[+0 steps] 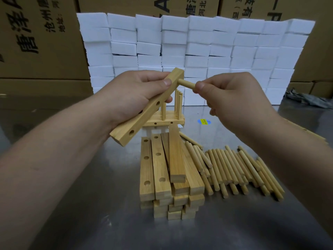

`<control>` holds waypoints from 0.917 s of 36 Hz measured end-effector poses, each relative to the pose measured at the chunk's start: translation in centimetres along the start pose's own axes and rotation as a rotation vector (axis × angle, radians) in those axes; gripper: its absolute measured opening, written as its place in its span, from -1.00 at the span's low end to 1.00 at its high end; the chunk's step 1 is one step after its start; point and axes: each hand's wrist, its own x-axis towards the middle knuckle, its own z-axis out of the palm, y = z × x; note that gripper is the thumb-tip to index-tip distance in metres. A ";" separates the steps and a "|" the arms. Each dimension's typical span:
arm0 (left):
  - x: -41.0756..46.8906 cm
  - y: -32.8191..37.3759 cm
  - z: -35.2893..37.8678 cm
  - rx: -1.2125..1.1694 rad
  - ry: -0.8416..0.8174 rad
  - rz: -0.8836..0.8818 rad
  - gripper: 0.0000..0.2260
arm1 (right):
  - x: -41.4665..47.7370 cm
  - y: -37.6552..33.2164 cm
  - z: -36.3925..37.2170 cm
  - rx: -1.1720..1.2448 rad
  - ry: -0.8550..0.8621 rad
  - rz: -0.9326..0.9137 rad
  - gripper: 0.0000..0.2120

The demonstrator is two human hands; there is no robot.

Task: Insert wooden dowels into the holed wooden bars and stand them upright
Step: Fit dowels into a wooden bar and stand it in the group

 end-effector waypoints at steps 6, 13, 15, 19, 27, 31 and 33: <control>0.0 -0.1 -0.1 0.009 -0.027 -0.001 -0.85 | 0.1 0.1 0.1 0.176 -0.055 0.193 -0.76; -0.2 0.4 -0.2 -0.083 -0.115 0.014 -0.79 | 0.7 -0.1 -0.3 0.238 -0.023 0.241 -0.75; -0.2 0.4 0.1 -0.081 -0.114 0.006 -0.79 | 0.8 0.0 -0.4 0.248 0.006 0.242 -0.76; 0.2 0.2 0.3 -0.007 -0.072 -0.047 -0.79 | 1.2 0.0 -1.0 0.313 0.077 0.254 -0.76; 0.8 -0.4 0.6 0.025 0.086 -0.099 -0.78 | 2.6 1.5 -1.8 0.631 0.134 0.362 -0.69; 1.1 -0.5 0.2 -0.126 0.192 -0.197 -0.78 | 3.0 3.9 -0.8 0.329 0.041 0.413 -0.73; 1.1 -0.5 0.1 -0.176 0.194 -0.226 -0.77 | 2.4 5.5 0.2 -0.099 -0.153 0.330 -0.79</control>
